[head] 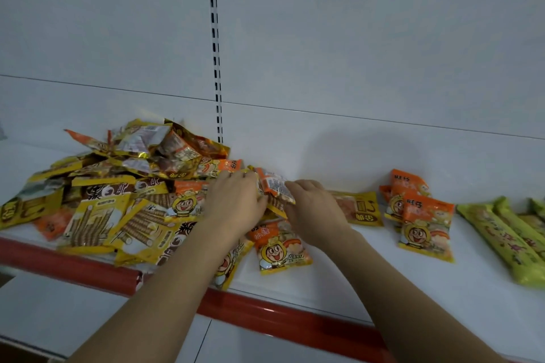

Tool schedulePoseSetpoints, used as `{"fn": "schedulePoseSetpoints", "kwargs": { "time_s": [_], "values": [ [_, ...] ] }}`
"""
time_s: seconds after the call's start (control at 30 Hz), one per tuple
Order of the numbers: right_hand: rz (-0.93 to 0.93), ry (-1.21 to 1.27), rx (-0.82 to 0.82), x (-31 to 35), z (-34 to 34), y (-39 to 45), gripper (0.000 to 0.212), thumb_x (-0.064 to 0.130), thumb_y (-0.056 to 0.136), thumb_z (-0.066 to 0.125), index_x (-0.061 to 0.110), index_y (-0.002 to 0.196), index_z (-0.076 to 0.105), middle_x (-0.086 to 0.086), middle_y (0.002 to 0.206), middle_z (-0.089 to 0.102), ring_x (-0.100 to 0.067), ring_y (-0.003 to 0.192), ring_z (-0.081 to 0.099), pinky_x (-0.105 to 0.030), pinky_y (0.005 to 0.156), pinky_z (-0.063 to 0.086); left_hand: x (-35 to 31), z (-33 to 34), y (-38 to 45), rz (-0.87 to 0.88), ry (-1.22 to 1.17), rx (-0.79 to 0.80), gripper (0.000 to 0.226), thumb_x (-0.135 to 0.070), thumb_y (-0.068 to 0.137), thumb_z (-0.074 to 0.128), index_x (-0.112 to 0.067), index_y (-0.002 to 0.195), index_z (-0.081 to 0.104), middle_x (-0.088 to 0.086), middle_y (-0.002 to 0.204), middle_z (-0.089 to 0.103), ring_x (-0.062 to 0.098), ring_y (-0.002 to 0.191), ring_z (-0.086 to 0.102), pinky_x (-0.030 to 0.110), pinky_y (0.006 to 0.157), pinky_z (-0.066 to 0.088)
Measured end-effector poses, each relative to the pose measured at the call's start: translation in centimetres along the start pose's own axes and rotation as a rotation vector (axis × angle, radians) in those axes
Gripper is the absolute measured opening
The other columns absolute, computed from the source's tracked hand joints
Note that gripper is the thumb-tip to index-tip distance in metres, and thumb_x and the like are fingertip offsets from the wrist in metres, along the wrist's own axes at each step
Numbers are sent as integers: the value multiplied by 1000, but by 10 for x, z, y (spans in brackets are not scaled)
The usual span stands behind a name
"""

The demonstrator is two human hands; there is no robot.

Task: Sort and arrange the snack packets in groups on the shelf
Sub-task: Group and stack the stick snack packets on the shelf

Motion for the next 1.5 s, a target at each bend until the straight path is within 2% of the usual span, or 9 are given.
{"fn": "schedulePoseSetpoints", "kwargs": {
  "time_s": [0.2, 0.33, 0.5, 0.63, 0.8, 0.97, 1.07, 1.3, 1.5],
  "values": [
    [40, -50, 67, -6, 20, 33, 34, 16, 93, 55, 14, 127, 55, -7, 121, 63, -30, 120, 52, -38, 88, 47, -8, 4, 8, 12, -68, -53, 39, -44, 100, 57, -15, 126, 57, 5, 108, 71, 29, 107, 63, 42, 83, 53],
    [47, 90, -185, -16, -1, 35, 13, 17, 93, 54, 15, 99, 65, -4, 84, 67, -27, 77, 61, -33, 60, 45, -13, 8, 12, 17, -112, -41, 38, -35, 99, 62, -14, 129, 56, 7, 113, 69, 29, 105, 66, 40, 77, 54],
    [339, 665, -320, -48, -43, 21, 18, 18, 92, 58, 20, 106, 69, 4, 92, 73, -14, 75, 62, -28, 62, 50, -9, 5, 18, -49, -242, -92, 45, -39, 99, 59, -13, 136, 55, 10, 130, 60, 32, 119, 59, 42, 90, 53],
    [368, 1037, -245, -49, -53, 1, 20, 16, 98, 55, 27, 109, 68, 8, 86, 76, -8, 74, 72, -30, 58, 57, -24, -12, 22, -139, -816, -23, 63, -53, 101, 53, -18, 152, 40, -2, 136, 59, 20, 118, 61, 35, 93, 49],
    [309, 988, -192, -54, -62, -24, 21, 18, 98, 53, 32, 99, 69, 4, 89, 77, -21, 83, 73, -48, 75, 61, -56, -19, 24, -92, -1085, -53, 29, -45, 99, 62, -20, 113, 64, -8, 103, 72, 12, 94, 70, 44, 90, 59],
    [349, 777, -299, -98, -80, -57, 21, 38, 96, 63, 23, 82, 68, 11, 67, 69, -3, 58, 61, -22, 52, 46, -107, -13, 26, 31, -1056, 42, 30, -47, 97, 64, -17, 103, 66, -1, 98, 74, 18, 91, 72, 45, 86, 60],
    [489, 583, -364, -142, -90, -83, 32, 33, 96, 63, 13, 71, 64, 4, 58, 63, -12, 54, 55, -32, 51, 41, -132, -3, 22, 143, -987, 201, 31, -48, 100, 59, -18, 102, 66, 1, 93, 77, 20, 83, 75, 47, 84, 61],
    [649, 224, -130, -185, -82, -125, 34, 30, 95, 61, 14, 64, 59, -1, 57, 55, -16, 56, 52, -29, 50, 32, -78, 0, 12, 218, -189, 355, 27, -51, 95, 63, -25, 97, 70, -6, 95, 70, 15, 89, 67, 35, 83, 56],
    [679, -27, -192, -177, -72, -125, 33, 36, 92, 63, 9, 110, 63, -14, 111, 60, -37, 103, 58, -37, 74, 41, -55, 16, -22, 259, 174, 624, 60, -66, 84, 70, -18, 120, 61, 2, 116, 66, 22, 106, 62, 34, 81, 50]
  ]
}}
Point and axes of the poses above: each hand's wrist, its own y-axis towards the middle knuckle, its own z-axis out of the palm, x = y × z, the point moved 7 cm from there along y, towards the middle knuckle
